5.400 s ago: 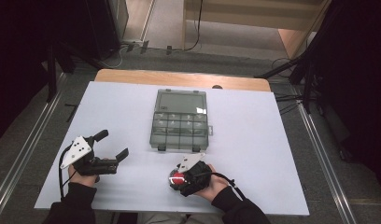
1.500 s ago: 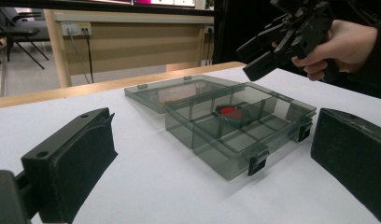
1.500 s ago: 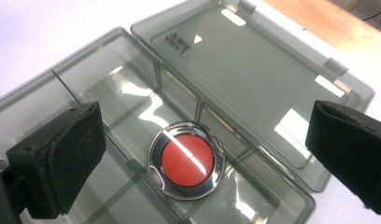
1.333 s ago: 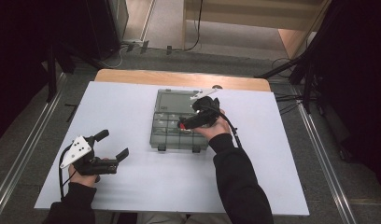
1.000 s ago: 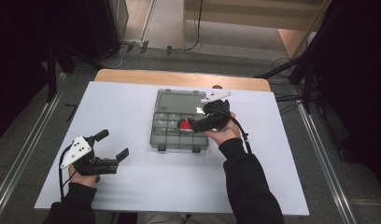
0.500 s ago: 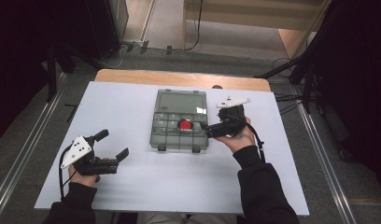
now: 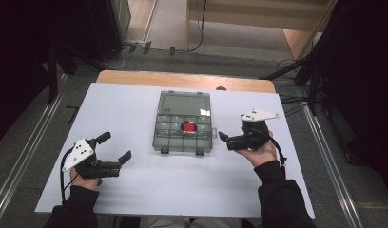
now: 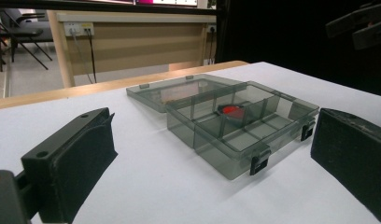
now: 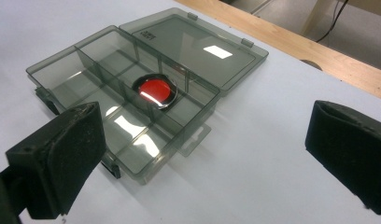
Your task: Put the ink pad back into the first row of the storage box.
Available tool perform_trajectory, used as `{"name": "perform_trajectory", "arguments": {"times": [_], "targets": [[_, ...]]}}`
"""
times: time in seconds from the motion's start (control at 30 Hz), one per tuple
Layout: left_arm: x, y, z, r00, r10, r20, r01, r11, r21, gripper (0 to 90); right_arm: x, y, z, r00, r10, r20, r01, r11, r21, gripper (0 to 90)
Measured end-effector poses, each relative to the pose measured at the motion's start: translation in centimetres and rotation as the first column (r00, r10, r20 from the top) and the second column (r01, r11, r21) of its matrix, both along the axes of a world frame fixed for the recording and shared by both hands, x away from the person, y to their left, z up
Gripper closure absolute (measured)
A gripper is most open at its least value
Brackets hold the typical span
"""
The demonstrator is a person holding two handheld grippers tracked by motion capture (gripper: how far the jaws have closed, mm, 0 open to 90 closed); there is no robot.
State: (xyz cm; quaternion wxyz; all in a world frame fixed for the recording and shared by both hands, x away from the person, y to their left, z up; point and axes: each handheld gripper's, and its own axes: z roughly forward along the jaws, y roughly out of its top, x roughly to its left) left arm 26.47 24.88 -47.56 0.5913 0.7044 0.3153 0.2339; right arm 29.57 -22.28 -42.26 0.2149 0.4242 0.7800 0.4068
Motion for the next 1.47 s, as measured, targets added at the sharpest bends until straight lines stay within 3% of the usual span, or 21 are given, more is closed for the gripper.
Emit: {"name": "perform_trajectory", "arguments": {"times": [0.1, 0.3, 0.37, 0.43, 0.67, 0.97, 1.03, 1.27, 1.33, 1.47], "targets": [[0.0, 0.0, 0.0, 1.0000, -0.001, 0.000, 0.001, 1.0000, 0.004, 0.0, -0.7, -0.8, -0.1, 0.9997, -0.010, 0.021, 0.010, 0.9999, 0.012, 0.0], [0.0, 0.0, 0.0, 1.0000, -0.001, 0.001, 0.001, 1.0000, 0.004, 0.0, -1.7, -2.3, -0.5, 0.9993, -0.037, 0.008, 0.037, 0.9990, 0.026, 0.0], [0.0, 0.0, 0.0, 1.0000, -0.002, 0.001, 0.002, 1.0000, 0.005, 0.0, -2.2, -2.7, -0.7, 0.9984, -0.049, 0.030, 0.047, 0.9977, 0.048, 0.0], [0.0, 0.0, 0.0, 1.0000, -0.002, 0.001, 0.002, 1.0000, 0.005, 0.0, -2.6, -3.2, -0.9, 0.9984, -0.051, 0.025, 0.050, 0.9967, 0.064, 0.0], [0.0, -0.1, 0.0, 1.0000, -0.002, -0.001, 0.002, 1.0000, 0.004, 0.0, -4.2, -4.4, -1.8, 0.9968, -0.070, 0.039, 0.068, 0.9962, 0.055, 0.0], [0.0, -0.1, 0.0, 1.0000, -0.002, 0.002, 0.002, 1.0000, 0.004, 0.0, -6.1, -6.4, -3.6, 0.9857, -0.146, 0.085, 0.130, 0.9779, 0.163, 0.0], [0.0, 0.0, 0.0, 1.0000, 0.000, 0.002, 0.000, 1.0000, 0.006, 0.0, -6.5, -6.8, -4.3, 0.9836, -0.165, 0.073, 0.149, 0.9721, 0.181, 0.0], [0.0, -0.1, 0.0, 1.0000, -0.001, -0.002, 0.001, 1.0000, 0.007, 0.0, -8.1, -7.6, -7.9, 0.9705, -0.215, 0.110, 0.190, 0.9611, 0.201, 0.0], [0.0, 0.0, 0.0, 1.0000, 0.000, -0.001, 0.000, 1.0000, 0.008, 0.0, -8.1, -7.6, -8.1, 0.9732, -0.210, 0.094, 0.188, 0.9618, 0.199, 0.0], [0.0, 0.0, 0.0, 1.0000, -0.001, -0.001, 0.001, 1.0000, 0.003, 0.0, -8.3, -7.6, -7.6, 0.9686, -0.214, 0.127, 0.183, 0.9591, 0.216, 0.0]]}}
